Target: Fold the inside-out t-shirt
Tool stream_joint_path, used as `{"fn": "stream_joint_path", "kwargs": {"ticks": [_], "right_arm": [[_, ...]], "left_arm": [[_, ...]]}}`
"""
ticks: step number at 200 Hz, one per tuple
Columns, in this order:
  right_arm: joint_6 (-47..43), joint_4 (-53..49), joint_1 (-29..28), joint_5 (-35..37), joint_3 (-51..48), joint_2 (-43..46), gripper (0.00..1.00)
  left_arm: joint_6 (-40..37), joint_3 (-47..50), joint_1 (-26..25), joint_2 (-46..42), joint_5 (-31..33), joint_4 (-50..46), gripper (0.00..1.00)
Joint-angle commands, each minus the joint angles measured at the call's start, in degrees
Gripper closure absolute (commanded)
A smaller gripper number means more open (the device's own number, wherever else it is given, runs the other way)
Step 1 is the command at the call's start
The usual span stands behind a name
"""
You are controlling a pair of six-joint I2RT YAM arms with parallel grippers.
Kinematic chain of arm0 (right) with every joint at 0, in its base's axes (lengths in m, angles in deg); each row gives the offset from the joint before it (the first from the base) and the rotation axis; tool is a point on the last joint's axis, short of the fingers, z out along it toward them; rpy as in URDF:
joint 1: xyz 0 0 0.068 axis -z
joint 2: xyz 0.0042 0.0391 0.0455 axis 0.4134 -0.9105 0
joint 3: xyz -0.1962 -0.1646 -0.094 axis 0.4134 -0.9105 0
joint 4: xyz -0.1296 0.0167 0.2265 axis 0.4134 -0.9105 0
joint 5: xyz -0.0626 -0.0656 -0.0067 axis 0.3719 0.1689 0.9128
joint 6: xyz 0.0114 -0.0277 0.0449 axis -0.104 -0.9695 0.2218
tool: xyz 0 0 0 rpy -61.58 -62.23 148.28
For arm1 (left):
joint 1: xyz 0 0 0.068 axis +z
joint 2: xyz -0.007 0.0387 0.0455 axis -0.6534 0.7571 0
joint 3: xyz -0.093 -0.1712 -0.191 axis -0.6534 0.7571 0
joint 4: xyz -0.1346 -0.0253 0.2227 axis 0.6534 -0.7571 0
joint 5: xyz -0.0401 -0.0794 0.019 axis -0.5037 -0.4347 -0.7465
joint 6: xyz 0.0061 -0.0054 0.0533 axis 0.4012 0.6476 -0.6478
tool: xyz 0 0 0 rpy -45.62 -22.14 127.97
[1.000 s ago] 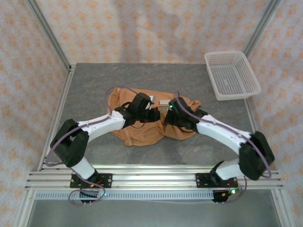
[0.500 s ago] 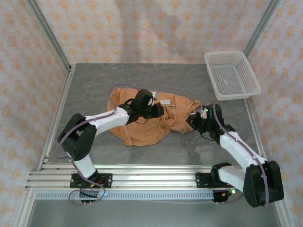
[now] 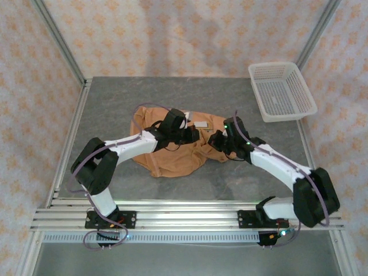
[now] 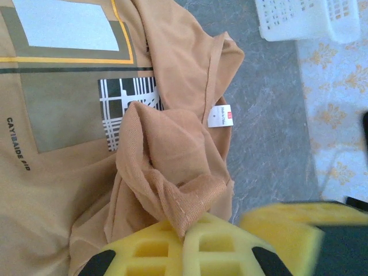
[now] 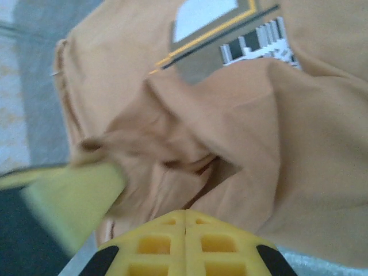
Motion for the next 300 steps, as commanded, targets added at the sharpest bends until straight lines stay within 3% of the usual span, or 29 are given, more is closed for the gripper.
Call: {"fn": "stream_joint_path", "kwargs": {"ticks": [1,31,67,127,143,172,228,274,300], "right_arm": [[5.92,1.44,-1.66,4.76,2.45,-4.31,0.92],[9.34,2.98,-3.27,7.44,5.3,-9.88,0.82],[14.92,3.21,-3.5,14.44,5.97,-12.36,0.59],[21.62,4.62,-3.44,18.18,7.96,-18.09,0.56],[21.88,4.33,-3.42,18.24,9.17,-19.93,0.62],[19.48,1.87,-3.35,18.07,10.42,-18.05,1.0],[6.42,-11.56,-2.59,10.91,13.45,-2.77,1.0],[5.91,-4.82,-0.43,1.58,7.7,8.57,1.0],[6.39,6.61,0.16,-1.43,1.89,15.44,1.0]], "left_arm": [[-0.31,0.74,-0.62,-1.63,0.12,0.88,1.0],[-0.31,0.96,-0.77,-2.11,0.34,0.8,1.0],[-0.32,1.45,-0.97,-2.43,0.34,0.79,1.0],[-0.25,2.33,-1.32,-3.45,0.26,0.88,1.0],[-0.38,2.38,-1.5,-3.74,0.34,0.64,1.0],[-1.21,2.38,-1.5,-4.12,1.04,-0.55,1.0],[-3.88,-0.49,0.42,-2.29,1.95,-3.69,1.0],[-3.15,-3.68,0.79,1.55,0.45,-3.1,1.0],[-2.52,-3.64,0.79,2.35,0.34,-2.56,1.0]]}}
